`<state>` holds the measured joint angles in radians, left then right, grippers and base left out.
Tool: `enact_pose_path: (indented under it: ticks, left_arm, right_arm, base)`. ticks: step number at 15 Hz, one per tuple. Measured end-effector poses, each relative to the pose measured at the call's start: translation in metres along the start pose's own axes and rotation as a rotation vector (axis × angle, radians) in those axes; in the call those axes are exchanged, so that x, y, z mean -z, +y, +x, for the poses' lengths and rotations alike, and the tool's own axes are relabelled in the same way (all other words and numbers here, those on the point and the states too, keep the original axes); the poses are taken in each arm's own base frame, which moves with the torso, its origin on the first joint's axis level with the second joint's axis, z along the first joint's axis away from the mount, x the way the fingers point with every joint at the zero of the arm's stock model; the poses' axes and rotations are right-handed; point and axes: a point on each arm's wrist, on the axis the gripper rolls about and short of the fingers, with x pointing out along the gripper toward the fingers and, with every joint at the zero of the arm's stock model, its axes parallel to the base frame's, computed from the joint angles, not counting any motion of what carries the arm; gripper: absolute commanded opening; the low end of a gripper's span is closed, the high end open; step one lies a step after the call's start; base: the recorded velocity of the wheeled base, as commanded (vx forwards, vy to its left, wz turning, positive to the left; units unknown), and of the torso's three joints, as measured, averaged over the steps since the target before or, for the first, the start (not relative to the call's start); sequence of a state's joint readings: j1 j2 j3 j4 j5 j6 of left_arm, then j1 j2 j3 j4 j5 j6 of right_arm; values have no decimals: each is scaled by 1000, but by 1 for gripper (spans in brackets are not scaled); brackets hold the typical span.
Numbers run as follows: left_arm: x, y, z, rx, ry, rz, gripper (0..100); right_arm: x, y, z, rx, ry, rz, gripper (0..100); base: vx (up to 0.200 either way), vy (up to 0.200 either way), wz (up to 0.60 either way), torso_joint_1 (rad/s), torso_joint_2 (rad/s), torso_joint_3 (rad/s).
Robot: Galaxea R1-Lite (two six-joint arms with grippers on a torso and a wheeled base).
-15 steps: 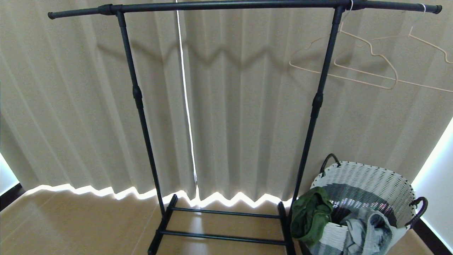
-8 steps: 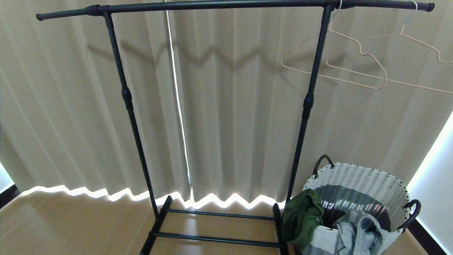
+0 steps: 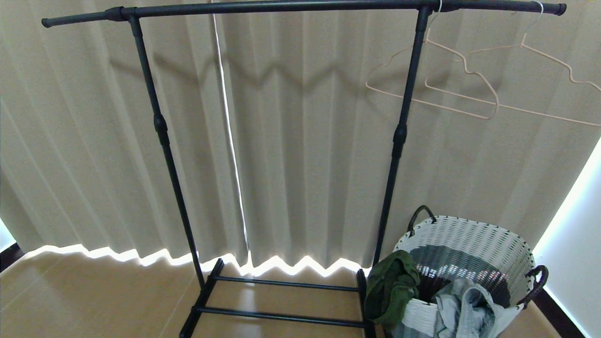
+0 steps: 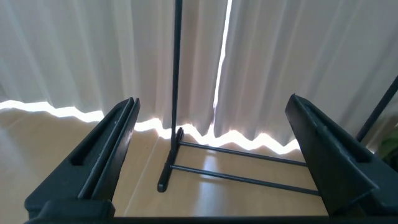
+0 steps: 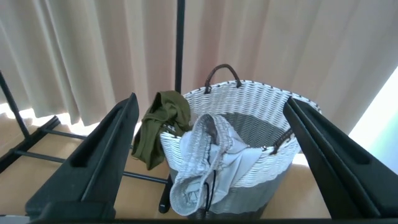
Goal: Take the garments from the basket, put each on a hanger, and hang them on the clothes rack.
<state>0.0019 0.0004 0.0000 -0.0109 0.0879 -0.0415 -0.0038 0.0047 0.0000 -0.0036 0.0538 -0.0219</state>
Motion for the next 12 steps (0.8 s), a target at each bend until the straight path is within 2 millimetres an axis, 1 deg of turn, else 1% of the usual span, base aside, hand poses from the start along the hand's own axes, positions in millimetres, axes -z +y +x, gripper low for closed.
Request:
enact_pose_path:
  ticks: [7, 12]
  left_arm:
    - [0, 0, 0, 4, 1, 5, 100]
    - [0, 0, 0, 5, 1, 10, 100]
  right_arm:
    - [0, 0, 0, -4, 1, -2, 100]
    - [0, 0, 0, -2, 1, -1, 100]
  base:
    - [200, 0, 0, 6, 1, 2]
    - [0, 0, 0, 0, 0, 0]
